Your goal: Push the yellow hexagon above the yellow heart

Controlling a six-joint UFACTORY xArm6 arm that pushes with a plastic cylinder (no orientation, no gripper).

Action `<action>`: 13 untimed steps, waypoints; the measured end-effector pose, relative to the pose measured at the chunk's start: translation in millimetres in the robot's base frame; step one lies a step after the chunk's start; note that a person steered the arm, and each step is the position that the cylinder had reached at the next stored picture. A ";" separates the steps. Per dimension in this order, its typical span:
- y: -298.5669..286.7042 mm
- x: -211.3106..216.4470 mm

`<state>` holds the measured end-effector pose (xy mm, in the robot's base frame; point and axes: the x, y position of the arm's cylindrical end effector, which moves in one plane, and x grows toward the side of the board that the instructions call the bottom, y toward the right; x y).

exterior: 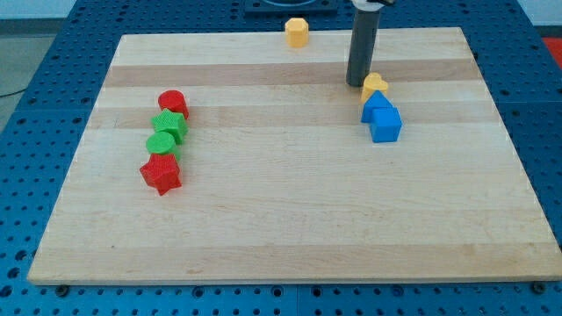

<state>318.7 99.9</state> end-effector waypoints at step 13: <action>55.9 -105.2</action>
<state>213.5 155.9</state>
